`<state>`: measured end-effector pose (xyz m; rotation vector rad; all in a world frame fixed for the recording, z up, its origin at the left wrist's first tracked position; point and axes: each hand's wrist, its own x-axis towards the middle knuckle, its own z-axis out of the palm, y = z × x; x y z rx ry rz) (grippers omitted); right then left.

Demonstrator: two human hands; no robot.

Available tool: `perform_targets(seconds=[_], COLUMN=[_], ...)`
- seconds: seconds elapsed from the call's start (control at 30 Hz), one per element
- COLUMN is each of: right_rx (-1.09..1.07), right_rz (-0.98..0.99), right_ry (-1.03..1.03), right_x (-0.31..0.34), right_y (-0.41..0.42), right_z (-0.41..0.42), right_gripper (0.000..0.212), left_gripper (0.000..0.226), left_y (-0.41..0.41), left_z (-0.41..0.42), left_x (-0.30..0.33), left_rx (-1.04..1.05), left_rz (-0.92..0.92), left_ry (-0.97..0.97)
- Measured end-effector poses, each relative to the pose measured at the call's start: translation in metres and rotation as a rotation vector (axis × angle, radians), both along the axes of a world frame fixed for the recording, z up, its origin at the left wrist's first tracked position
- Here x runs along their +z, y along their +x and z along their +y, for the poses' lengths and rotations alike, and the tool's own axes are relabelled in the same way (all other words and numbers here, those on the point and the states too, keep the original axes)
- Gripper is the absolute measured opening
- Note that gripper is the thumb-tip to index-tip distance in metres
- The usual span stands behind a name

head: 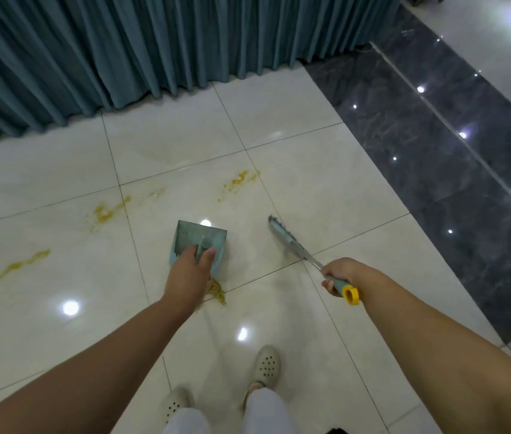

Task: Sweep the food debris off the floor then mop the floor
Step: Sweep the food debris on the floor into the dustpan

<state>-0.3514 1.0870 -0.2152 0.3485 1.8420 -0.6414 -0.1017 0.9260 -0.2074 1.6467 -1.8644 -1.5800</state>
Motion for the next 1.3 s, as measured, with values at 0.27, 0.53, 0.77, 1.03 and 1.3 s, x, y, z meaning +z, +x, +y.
perform_targets(seconds=[0.27, 0.53, 0.77, 1.03, 1.3], right_rx=[0.074, 0.143, 0.239, 0.462, 0.534], right_rz=[-0.074, -0.125, -0.133, -0.069, 0.003], right_ry=[0.014, -0.006, 0.031, 0.139, 0.174], right_x=[-0.006, -0.010, -0.019, -0.014, -0.002], right_y=[0.080, 0.196, 0.278, 0.323, 0.326], right_z=[-0.015, -0.037, -0.045, -0.035, -0.007], right_gripper=[0.005, 0.011, 0.013, 0.018, 0.032], left_gripper=[0.029, 0.032, 0.035, 0.035, 0.036], left_y=[0.065, 0.158, 0.234, 0.287, 0.304], left_z=[-0.008, -0.018, -0.022, -0.015, -0.007], left_x=[-0.006, -0.011, -0.018, -0.021, -0.015], left_rx=[0.053, 0.083, 0.103, 0.116, 0.095], left_rz=[0.019, -0.002, -0.045, -0.059, -0.065], left_ry=[0.001, 0.016, 0.011, 0.029, 0.093])
